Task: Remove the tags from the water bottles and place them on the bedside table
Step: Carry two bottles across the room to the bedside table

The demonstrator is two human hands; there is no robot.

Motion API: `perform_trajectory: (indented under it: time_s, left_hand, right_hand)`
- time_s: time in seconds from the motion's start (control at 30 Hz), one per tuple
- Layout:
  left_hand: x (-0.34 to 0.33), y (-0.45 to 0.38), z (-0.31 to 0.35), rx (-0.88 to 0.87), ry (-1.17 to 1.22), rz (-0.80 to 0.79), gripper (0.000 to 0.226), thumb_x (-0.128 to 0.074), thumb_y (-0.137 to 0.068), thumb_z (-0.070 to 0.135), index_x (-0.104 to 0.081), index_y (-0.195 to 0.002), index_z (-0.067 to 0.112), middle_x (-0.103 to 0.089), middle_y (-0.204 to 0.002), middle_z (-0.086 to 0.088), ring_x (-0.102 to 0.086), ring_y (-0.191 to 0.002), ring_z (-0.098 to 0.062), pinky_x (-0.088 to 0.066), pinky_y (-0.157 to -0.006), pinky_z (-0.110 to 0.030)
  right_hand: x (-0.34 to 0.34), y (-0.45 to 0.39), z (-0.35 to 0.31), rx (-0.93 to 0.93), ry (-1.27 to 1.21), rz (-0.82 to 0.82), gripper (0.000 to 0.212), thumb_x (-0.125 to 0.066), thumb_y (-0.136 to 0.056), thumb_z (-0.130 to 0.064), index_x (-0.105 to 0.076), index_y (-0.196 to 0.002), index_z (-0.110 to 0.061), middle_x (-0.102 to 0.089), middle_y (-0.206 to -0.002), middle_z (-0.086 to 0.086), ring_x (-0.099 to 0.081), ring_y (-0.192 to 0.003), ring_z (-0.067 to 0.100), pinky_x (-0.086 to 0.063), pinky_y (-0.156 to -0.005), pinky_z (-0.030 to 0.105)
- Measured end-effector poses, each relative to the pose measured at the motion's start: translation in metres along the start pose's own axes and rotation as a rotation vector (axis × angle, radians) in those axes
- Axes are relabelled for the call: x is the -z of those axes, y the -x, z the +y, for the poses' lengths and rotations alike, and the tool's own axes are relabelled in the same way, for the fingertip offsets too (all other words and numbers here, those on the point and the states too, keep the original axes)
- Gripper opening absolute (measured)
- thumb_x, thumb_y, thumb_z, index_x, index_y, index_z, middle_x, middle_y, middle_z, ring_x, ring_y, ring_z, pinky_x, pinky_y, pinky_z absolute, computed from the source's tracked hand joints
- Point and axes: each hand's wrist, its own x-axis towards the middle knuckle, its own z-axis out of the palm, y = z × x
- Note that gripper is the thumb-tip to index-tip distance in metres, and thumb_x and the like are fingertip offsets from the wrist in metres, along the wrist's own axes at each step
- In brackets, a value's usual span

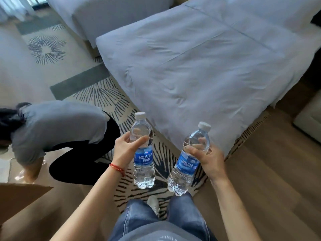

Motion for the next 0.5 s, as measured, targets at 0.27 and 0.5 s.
perform_trajectory:
  time_s: [0.27,0.5]
  left_hand:
    - [0.015,-0.115,0.015,0.038,0.034,0.061,0.041,-0.079,-0.049,0.041,-0.067,-0.082,0.021,-0.074,-0.072,0.005,-0.070,-0.068,-0.011,-0.051,-0.055,-0.013]
    - [0.006,-0.239,0.040,0.081,0.058,0.111,0.056,-0.080,-0.039,0.054,-0.066,-0.085,0.023,-0.074,-0.081,-0.001,-0.071,-0.079,-0.020,-0.054,-0.073,-0.035]
  right_hand:
    - [-0.047,-0.119,-0.023,-0.013,0.061,-0.027,0.022,-0.082,-0.064,-0.019,-0.067,-0.079,-0.024,-0.073,-0.074,-0.015,-0.068,-0.068,0.000,-0.047,-0.053,0.008]
    - [-0.087,-0.260,-0.053,-0.009,0.129,-0.073,0.023,-0.083,-0.062,-0.026,-0.064,-0.074,-0.028,-0.071,-0.069,-0.019,-0.065,-0.065,-0.004,-0.047,-0.051,0.008]
